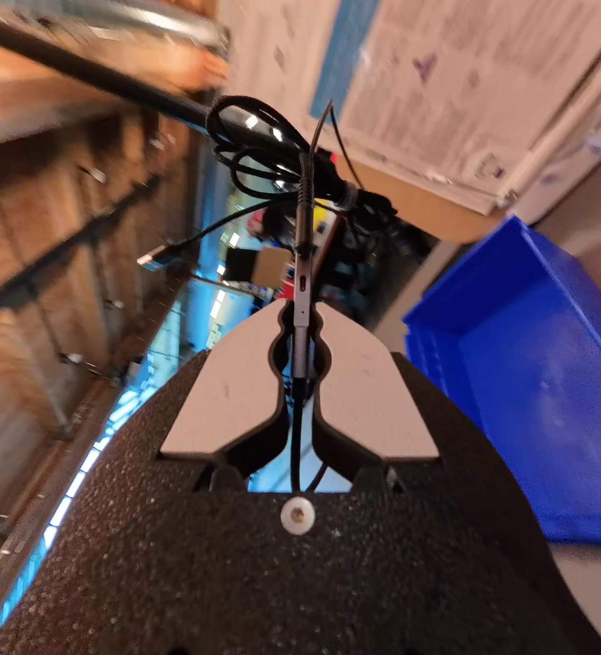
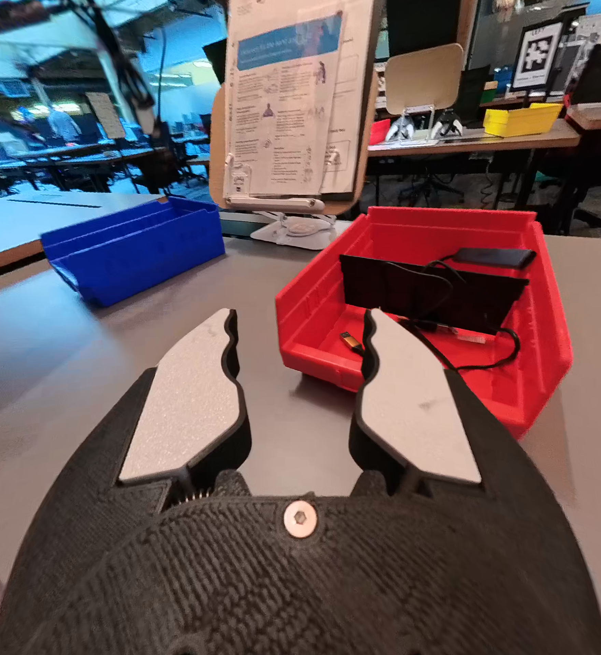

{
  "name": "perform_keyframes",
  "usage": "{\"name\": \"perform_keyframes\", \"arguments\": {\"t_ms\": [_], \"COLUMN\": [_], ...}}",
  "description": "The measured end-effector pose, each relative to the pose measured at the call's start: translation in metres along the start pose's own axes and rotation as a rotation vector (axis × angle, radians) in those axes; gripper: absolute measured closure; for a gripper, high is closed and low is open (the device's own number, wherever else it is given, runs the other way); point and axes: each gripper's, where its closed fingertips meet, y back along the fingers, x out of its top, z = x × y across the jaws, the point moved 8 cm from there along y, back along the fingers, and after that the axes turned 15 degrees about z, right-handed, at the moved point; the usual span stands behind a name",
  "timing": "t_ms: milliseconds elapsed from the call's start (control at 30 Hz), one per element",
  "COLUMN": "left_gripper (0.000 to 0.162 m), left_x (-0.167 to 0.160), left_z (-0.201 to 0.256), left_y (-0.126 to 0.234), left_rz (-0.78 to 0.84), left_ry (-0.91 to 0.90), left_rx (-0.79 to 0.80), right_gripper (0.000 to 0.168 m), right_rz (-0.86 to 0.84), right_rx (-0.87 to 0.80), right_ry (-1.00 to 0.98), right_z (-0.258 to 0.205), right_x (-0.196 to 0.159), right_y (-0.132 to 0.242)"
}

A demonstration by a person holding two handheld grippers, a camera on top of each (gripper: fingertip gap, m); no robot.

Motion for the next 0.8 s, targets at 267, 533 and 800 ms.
{"name": "perform_keyframes", "arguments": {"t_ms": [267,533,800], "left_gripper": [0.153,0.153,0.153], "left_x": [0.089,0.136,0.153], "left_z": [0.045,0.167,0.221], "left_y": [0.04,0.079,0.117], "left_rz": [0.309,0.458,0.608], "left_ry": [-0.008,-0.192,-0.281], "left_rx": [-0.129,-0.141,-0.067], "right_gripper": [0.103,0.111,0.138], "right_rz": [0.101,0.213,0.211], "right_rx": [0.331,0.398,0.323], "right_ry": [-0.215,-0.764,-1.002], "right_z": [-0.06,-0.116,-0.105], "right_x": [0.007,-0.016,-0.032], "right_y": [-0.022,-0.055,-0.058]}}
